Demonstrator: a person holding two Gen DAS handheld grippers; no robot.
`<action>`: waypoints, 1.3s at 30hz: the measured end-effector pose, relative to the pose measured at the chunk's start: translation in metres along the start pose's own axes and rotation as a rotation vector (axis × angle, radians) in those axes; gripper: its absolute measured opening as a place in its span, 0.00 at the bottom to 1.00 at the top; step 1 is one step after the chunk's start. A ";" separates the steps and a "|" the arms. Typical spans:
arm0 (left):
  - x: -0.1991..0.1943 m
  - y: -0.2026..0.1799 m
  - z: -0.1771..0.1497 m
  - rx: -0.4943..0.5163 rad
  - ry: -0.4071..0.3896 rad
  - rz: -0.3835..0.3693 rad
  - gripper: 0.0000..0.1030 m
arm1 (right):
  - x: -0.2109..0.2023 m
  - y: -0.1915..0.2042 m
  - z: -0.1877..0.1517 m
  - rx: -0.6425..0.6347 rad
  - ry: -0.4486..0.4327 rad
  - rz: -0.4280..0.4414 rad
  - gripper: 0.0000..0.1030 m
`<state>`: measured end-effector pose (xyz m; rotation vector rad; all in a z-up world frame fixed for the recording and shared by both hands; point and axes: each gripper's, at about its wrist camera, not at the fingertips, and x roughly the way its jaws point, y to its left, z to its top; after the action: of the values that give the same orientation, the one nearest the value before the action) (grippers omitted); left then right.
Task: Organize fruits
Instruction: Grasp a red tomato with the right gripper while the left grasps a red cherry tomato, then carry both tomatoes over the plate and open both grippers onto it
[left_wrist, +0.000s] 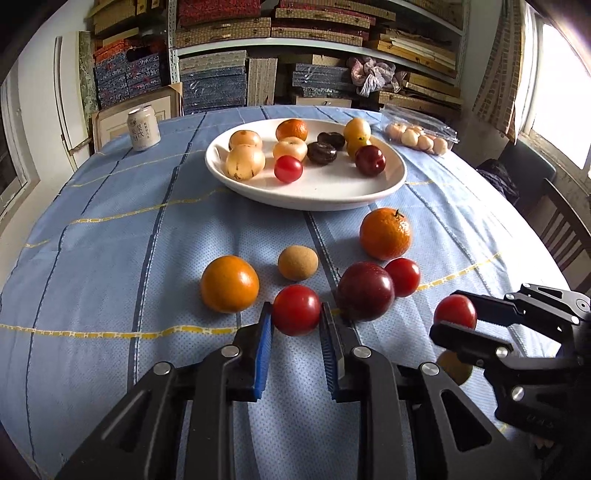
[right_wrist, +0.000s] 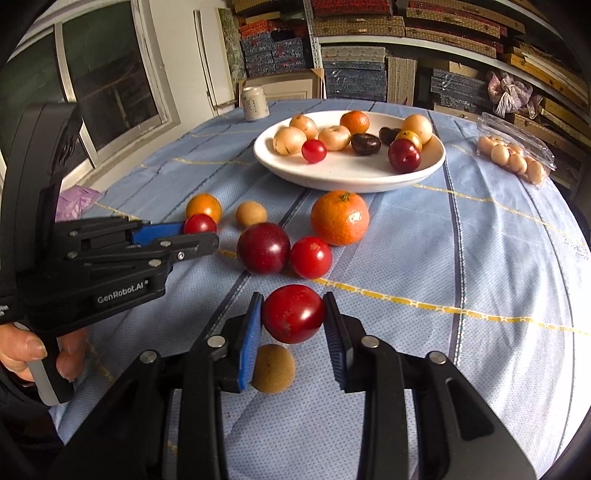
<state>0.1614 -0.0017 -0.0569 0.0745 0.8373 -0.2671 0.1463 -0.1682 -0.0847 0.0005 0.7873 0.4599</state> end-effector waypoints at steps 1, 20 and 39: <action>-0.002 0.000 0.000 -0.003 -0.001 -0.004 0.24 | -0.002 -0.001 0.001 0.003 -0.004 0.001 0.31; -0.005 -0.005 0.081 0.035 -0.077 -0.026 0.24 | -0.039 -0.042 0.100 0.001 -0.078 -0.040 0.31; 0.104 0.026 0.136 -0.015 0.015 0.019 0.25 | 0.093 -0.081 0.192 -0.033 0.034 -0.126 0.31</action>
<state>0.3328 -0.0206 -0.0444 0.0701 0.8526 -0.2423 0.3670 -0.1713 -0.0253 -0.0869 0.8082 0.3544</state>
